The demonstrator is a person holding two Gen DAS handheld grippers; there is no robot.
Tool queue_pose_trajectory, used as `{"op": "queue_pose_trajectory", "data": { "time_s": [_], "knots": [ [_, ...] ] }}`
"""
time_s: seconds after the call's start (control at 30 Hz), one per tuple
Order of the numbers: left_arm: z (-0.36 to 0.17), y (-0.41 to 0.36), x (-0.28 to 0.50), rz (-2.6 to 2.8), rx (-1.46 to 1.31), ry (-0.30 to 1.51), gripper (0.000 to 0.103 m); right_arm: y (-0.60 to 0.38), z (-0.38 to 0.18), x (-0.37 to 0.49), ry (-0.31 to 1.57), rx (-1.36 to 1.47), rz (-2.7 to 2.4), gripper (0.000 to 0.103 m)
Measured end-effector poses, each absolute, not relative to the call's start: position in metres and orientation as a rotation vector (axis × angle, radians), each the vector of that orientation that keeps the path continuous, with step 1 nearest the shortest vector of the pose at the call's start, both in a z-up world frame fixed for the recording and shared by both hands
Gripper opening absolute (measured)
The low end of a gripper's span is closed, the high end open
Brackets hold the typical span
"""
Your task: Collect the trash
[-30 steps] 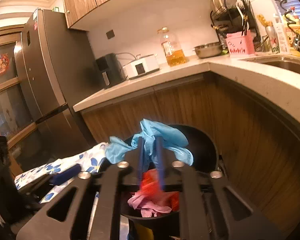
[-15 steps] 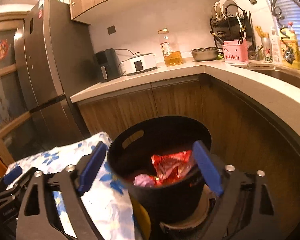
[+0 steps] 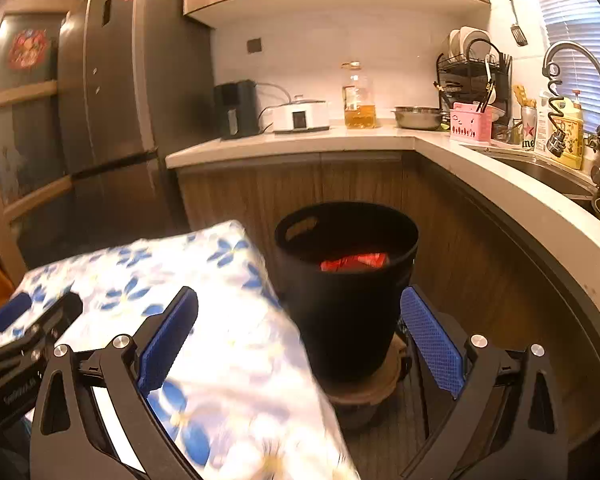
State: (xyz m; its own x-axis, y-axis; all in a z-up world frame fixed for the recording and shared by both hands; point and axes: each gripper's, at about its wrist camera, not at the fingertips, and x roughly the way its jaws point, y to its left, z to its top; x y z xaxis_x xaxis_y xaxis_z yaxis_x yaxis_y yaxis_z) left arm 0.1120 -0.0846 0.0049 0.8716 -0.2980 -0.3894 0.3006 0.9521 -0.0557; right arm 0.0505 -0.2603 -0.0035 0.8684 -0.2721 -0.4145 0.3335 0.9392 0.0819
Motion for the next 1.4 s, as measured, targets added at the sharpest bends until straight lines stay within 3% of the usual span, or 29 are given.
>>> {"op": "queue_pose_trajectory", "data": {
  "time_s": [0.6, 1.4],
  "knots": [
    [0.012, -0.033, 0.039, -0.267, -0.015, 0.374, 0.097, -0.201, 0.000, -0.016, 0.396, 0.080, -0.306, 0.097],
    [0.023, -0.024, 0.023, -0.249, -0.019, 0.342, 0.097, -0.193, 0.011, -0.028, 0.365, 0.076, -0.294, 0.097]
  ]
}}
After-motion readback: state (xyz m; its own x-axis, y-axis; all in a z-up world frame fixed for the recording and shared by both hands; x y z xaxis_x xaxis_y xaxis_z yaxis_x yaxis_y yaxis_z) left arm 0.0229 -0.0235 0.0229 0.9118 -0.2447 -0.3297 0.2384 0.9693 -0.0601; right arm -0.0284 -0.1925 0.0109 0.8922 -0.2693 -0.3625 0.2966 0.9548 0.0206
